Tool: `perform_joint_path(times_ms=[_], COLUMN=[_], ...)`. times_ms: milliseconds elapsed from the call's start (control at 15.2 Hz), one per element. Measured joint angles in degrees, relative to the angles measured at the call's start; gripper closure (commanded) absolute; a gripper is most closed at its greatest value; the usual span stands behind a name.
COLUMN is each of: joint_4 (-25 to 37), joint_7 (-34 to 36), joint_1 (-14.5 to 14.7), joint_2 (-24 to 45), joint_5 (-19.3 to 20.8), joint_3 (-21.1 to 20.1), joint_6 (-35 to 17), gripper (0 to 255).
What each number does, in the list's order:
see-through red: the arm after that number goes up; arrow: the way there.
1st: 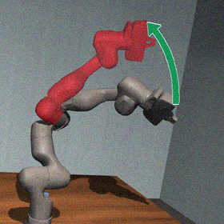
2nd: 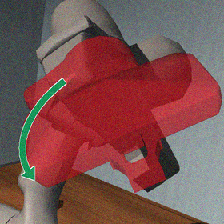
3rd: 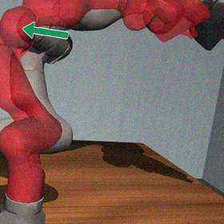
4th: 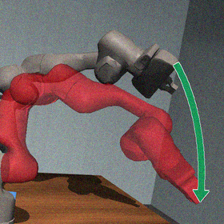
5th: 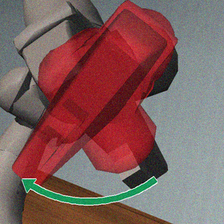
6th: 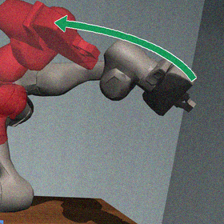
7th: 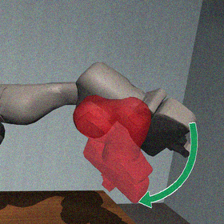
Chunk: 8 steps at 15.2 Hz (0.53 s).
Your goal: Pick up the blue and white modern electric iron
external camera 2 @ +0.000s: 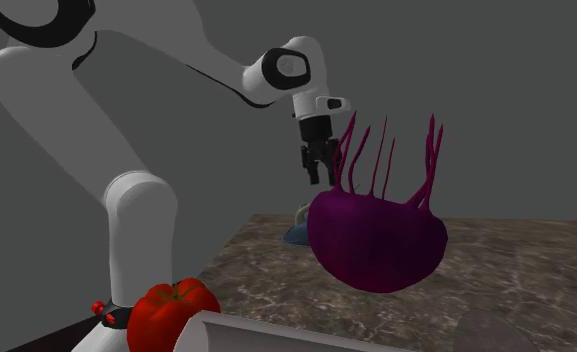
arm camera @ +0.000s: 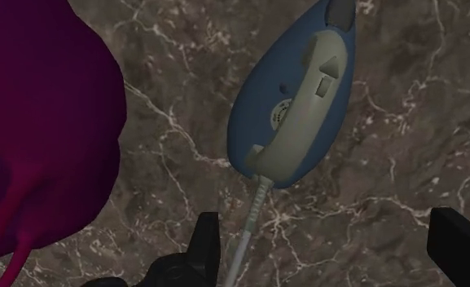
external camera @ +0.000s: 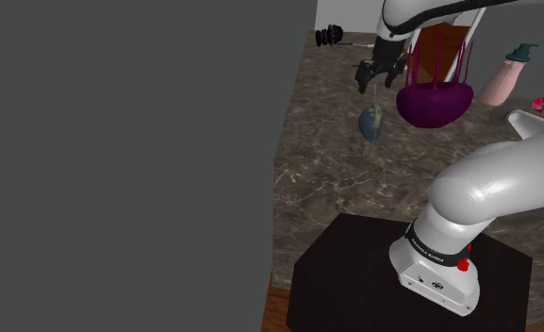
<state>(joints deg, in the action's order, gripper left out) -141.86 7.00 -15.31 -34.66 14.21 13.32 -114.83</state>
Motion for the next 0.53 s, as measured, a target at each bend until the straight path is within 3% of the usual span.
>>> perform_joint_path(times_ms=[528], joint_4=[-3.80], joint_7=[1.21], joint_1=[-1.76], joint_2=[3.41], joint_5=[2.48], joint_3=[1.64], joint_6=[-7.18], gripper=[0])
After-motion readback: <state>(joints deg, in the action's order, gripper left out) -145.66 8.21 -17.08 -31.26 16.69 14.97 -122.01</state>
